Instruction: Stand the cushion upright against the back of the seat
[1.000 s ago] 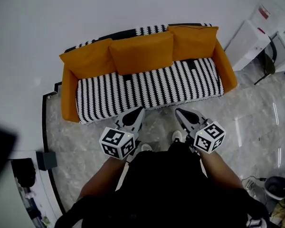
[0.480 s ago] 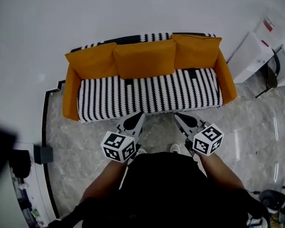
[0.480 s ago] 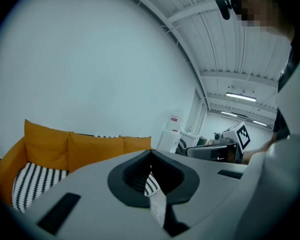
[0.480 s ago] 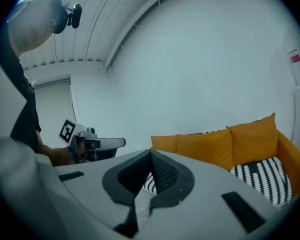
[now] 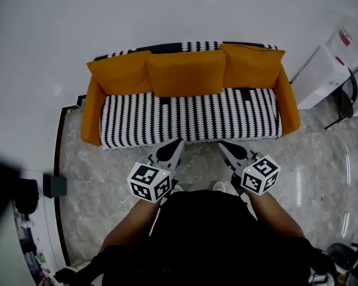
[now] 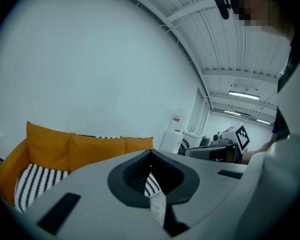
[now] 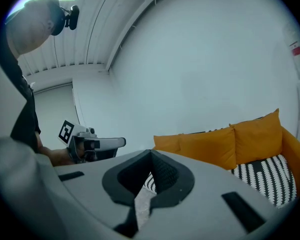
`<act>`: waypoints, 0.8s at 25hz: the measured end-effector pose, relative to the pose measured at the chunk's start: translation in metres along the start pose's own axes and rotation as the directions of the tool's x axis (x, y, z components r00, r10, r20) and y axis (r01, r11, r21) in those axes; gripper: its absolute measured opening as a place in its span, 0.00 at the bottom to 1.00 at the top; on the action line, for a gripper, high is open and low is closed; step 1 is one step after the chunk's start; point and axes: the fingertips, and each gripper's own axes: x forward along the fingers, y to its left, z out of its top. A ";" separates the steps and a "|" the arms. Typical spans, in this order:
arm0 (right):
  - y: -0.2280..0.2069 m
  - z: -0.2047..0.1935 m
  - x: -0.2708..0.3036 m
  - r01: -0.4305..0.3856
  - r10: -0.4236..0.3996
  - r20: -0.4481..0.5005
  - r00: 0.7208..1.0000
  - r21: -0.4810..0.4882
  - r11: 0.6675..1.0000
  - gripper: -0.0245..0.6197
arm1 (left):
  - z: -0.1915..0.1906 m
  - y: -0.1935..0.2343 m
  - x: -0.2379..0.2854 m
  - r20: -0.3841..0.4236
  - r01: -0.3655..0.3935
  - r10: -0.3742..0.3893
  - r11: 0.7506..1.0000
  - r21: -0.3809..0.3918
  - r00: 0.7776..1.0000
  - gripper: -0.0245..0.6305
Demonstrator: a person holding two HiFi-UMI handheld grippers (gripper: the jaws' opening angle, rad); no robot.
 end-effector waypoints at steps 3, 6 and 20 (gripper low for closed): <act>-0.003 -0.001 -0.001 0.001 -0.001 -0.002 1.000 0.002 1.000 0.09 | 0.001 0.000 0.003 -0.001 0.001 -0.001 1.000 -0.001 1.000 0.06; -0.005 0.001 0.000 0.001 -0.001 0.003 1.000 0.004 1.000 0.09 | 0.003 0.000 0.007 0.002 0.002 -0.002 1.000 0.004 1.000 0.06; -0.006 0.008 0.004 -0.020 0.019 0.028 0.999 0.031 0.999 0.09 | 0.012 0.007 0.012 0.008 0.011 -0.011 1.000 0.008 1.000 0.06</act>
